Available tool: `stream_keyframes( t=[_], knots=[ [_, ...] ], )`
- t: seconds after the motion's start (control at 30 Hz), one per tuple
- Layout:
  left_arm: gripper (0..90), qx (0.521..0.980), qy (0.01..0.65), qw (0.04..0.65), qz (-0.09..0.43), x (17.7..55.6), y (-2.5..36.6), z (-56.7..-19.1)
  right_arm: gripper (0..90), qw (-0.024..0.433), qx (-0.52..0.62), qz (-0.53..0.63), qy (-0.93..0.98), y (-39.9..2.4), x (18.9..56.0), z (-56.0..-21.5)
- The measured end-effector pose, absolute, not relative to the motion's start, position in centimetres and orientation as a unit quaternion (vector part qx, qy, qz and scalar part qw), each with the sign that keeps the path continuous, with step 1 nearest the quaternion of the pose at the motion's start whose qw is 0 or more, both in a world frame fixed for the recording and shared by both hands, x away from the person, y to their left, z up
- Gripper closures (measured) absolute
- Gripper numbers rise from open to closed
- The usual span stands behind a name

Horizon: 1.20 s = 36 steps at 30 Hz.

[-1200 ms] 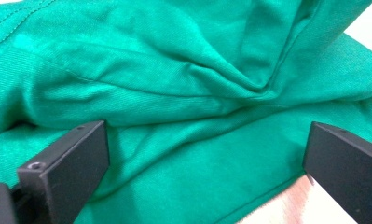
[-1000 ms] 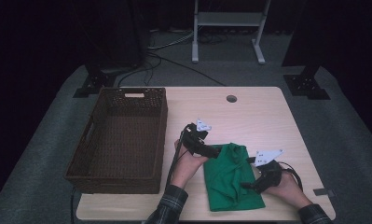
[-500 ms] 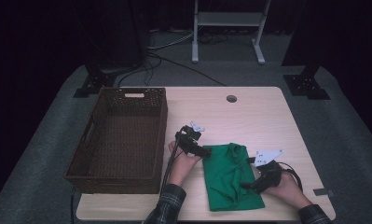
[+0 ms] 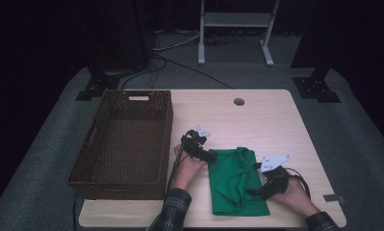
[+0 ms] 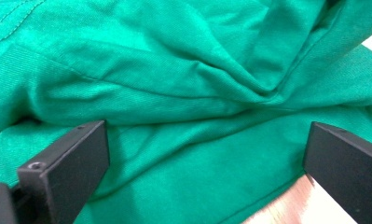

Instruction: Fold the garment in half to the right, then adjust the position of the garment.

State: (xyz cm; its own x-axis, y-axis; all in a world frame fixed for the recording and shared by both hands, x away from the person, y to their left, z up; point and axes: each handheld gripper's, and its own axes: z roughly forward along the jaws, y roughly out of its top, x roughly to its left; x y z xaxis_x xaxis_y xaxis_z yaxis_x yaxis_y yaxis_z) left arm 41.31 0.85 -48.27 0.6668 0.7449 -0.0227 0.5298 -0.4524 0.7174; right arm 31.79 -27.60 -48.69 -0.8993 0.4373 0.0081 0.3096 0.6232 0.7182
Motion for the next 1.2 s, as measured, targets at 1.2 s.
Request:
stream_keyframes(
  t=[1.2],
  knots=[
    [0.0,0.841,0.370,0.366,0.147,41.4,1.0,-48.4,2.0,0.082,0.228,0.453,0.858,-27.8,30.2,-44.0]
  ],
)
